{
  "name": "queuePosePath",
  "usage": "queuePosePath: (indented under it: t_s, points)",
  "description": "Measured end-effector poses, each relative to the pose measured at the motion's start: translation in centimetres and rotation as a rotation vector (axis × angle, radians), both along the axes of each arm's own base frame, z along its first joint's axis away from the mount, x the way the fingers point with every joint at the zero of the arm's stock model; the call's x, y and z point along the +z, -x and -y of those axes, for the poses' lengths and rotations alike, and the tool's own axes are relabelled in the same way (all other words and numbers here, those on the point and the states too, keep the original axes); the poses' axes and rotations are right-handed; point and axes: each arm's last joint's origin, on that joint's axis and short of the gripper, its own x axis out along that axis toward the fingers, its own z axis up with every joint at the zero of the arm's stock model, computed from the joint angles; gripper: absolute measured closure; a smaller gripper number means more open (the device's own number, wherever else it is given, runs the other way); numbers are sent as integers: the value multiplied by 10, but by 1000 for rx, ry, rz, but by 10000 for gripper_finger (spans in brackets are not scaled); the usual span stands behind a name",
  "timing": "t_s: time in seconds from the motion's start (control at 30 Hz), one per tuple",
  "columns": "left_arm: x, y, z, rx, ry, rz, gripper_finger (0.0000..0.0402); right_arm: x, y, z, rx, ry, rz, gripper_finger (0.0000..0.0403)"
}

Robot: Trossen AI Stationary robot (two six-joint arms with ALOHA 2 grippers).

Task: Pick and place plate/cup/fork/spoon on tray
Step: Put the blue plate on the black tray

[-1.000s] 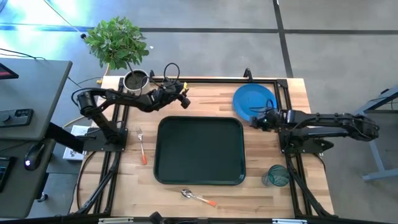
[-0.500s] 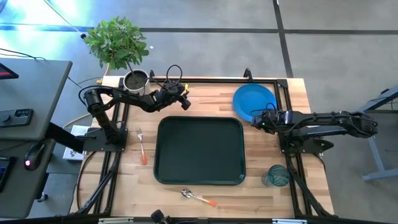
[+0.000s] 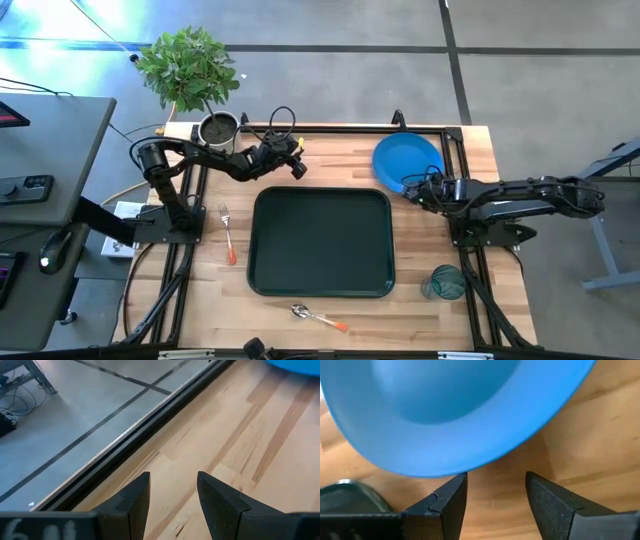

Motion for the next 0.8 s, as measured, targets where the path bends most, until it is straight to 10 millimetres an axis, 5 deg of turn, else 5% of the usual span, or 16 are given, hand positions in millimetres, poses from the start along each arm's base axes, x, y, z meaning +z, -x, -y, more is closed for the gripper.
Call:
queuePosePath:
  t_s: [0.27, 0.8]
  points:
    - [-4, 3, 2, -3, 4, -15, 248, -1, 0, -7, 85, -77, -6, 210]
    - [-6, 5, 3, -5, 10, -28, 248, 3, 6, -3, -93, 57, 1, 210]
